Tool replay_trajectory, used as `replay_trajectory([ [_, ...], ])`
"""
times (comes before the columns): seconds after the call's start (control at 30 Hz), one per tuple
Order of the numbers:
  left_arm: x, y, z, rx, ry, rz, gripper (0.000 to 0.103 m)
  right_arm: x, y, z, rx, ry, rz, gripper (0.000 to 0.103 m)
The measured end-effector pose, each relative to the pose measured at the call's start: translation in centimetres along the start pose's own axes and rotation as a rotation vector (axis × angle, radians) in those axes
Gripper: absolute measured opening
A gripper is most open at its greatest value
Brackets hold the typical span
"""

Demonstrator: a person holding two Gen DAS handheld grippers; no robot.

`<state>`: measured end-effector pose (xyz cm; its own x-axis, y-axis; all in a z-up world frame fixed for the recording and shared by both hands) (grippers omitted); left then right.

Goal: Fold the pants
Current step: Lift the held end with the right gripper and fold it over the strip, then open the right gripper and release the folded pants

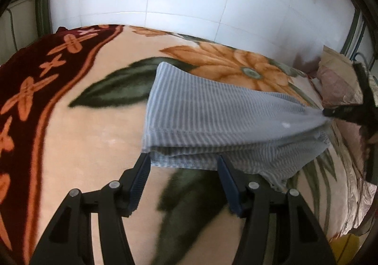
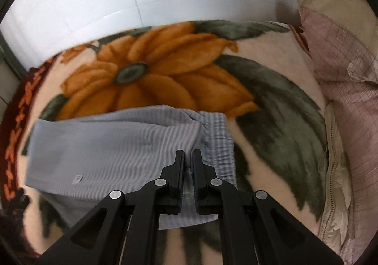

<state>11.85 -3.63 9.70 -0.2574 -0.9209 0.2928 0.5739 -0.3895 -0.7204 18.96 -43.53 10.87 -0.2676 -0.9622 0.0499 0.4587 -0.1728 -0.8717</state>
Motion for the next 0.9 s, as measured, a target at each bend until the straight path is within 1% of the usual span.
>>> replay_trajectory([
  [0.1, -0.7, -0.5, 0.2, -0.017, -0.027, -0.014, 0.062, 0.8, 2.1, -1.2, -0.048, 0.045, 0.007, 0.008],
  [0.17, -1.1, -0.8, 0.4, -0.01, -0.029, 0.005, 0.062, 1.3, 2.9, -2.1, -0.059, 0.066, 0.01, 0.008],
  [0.3, -2.1, -0.9, 1.8, 0.002, -0.018, 0.036, 0.063, 2.6, 3.0, -2.7, -0.062, 0.125, 0.046, 0.009],
  [0.33, -2.2, -0.9, 2.1, 0.005, -0.012, 0.042, 0.063, 2.7, 2.8, -2.7, -0.064, 0.136, 0.04, 0.009],
  [0.37, -2.3, -0.7, 2.6, 0.011, -0.004, 0.05, 0.064, 2.9, 2.4, -2.7, -0.059, 0.147, 0.027, 0.009],
  [0.4, -2.5, -0.5, 3.0, 0.015, -0.001, 0.055, 0.066, 3.1, 1.8, -2.7, -0.043, 0.158, 0.015, 0.012],
  [0.47, -2.9, 0.3, 3.9, 0.012, 0.008, 0.056, 0.067, 3.2, 0.4, -2.9, 0.001, 0.177, 0.028, 0.015],
  [0.53, -3.2, 1.3, 4.6, 0.002, 0.009, 0.054, 0.068, 3.0, -0.8, -3.5, 0.028, 0.195, 0.062, 0.025],
  [0.63, -3.8, 2.9, 5.1, -0.03, -0.018, 0.053, 0.068, 2.4, -1.5, -4.6, 0.043, 0.201, 0.099, 0.026],
  [0.73, -4.4, 4.4, 5.3, -0.053, -0.067, 0.038, 0.068, 1.9, -1.0, -5.4, 0.057, 0.212, 0.109, 0.026],
  [0.8, -4.7, 5.3, 5.1, -0.076, -0.091, 0.022, 0.068, 1.7, 0.1, -5.9, 0.034, 0.225, 0.111, 0.026],
  [0.87, -4.9, 6.0, 4.9, -0.094, -0.099, 0.021, 0.068, 1.5, 2.0, -6.8, -0.019, 0.237, 0.099, 0.026],
  [0.9, -5.0, 6.2, 4.7, -0.099, -0.102, 0.018, 0.068, 1.5, 2.7, -7.1, -0.022, 0.246, 0.102, 0.026],
])
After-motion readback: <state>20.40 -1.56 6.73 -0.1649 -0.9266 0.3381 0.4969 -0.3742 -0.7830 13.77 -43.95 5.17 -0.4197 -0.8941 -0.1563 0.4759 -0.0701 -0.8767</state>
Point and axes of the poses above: each gripper's, at about its wrist camera, not at the fingertips, and y roughly the way its jaws point, x to its right, z to its top, the point moved 1 cm from there along y, roughly the way its jaws point, and after that the axes turned 8 degrees about -z, right-handed, at the moved point
